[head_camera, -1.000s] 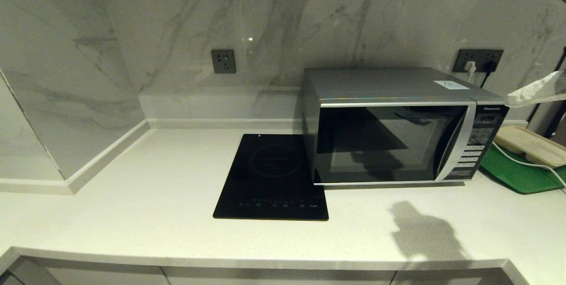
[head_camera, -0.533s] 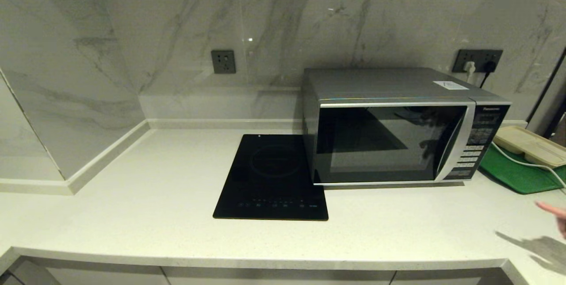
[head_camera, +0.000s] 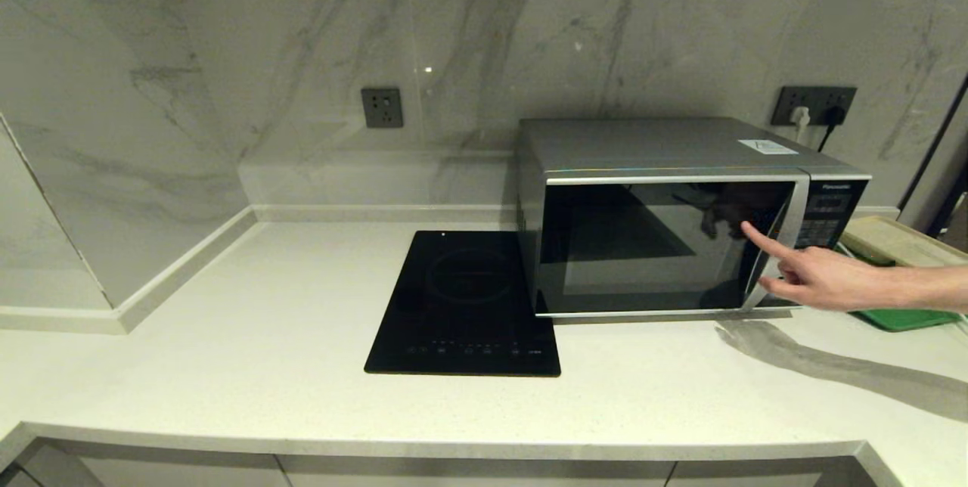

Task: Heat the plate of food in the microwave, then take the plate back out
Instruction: Open the microwave oven

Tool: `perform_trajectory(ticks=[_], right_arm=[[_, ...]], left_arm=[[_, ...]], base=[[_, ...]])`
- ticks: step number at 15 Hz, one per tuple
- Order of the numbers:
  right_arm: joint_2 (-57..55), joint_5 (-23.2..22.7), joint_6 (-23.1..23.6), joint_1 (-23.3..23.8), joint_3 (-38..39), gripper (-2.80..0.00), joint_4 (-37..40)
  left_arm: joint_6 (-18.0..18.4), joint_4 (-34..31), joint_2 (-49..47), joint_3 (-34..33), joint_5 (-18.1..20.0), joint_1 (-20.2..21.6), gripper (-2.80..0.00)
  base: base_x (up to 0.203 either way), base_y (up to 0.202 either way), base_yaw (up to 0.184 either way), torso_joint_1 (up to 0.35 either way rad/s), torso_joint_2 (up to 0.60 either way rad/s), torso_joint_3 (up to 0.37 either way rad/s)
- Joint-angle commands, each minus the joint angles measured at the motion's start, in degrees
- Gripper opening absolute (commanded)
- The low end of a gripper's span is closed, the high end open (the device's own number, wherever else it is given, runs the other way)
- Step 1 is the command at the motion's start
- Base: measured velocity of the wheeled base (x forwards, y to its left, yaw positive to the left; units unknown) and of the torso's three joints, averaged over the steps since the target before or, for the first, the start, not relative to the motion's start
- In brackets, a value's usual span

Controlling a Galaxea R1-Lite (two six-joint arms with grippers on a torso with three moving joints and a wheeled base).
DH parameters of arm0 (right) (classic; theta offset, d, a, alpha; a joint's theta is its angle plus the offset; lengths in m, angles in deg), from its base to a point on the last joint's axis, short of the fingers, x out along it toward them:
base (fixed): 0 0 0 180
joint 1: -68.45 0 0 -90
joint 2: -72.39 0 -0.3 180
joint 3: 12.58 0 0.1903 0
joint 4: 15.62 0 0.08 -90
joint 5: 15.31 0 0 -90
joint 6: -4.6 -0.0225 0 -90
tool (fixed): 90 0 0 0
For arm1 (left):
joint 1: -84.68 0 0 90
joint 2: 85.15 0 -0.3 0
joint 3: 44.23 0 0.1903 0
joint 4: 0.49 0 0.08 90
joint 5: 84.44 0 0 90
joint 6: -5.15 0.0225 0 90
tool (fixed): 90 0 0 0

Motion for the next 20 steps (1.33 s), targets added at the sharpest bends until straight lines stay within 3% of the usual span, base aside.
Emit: perform_trajectory(ticks=[1, 7, 13, 15, 20], right_arm=[[12.4, -0.2, 0.2, 6.3, 8.8, -2.8, -3.4], [25.0, -0.9, 1.4, 8.6, 15.9, -2.8, -4.5], [35.3, -3.7, 7.0, 8.5, 21.1, -2.8, 2.1], [35.3, -4.8, 9.1, 8.5, 26.2, -2.8, -8.3], [35.3, -2.7, 11.4, 8.5, 60.3, -2.8, -47.0]], left_arm=[[-0.1, 0.0, 0.0, 0.0, -0.1, 0.0, -2.8], [-0.1, 0.0, 0.0, 0.0, 0.0, 0.0, -2.8], [-0.1, 0.0, 0.0, 0.0, 0.0, 0.0, -2.8], [-0.1, 0.0, 0.0, 0.0, 0.0, 0.0, -2.8], [-0.1, 0.0, 0.0, 0.0, 0.0, 0.0, -2.8]], base=[[0.0, 0.0, 0.0, 0.0, 0.0, 0.0], [0.0, 0.0, 0.0, 0.0, 0.0, 0.0], [0.0, 0.0, 0.0, 0.0, 0.0, 0.0], [0.0, 0.0, 0.0, 0.0, 0.0, 0.0], [0.0, 0.0, 0.0, 0.0, 0.0, 0.0]])
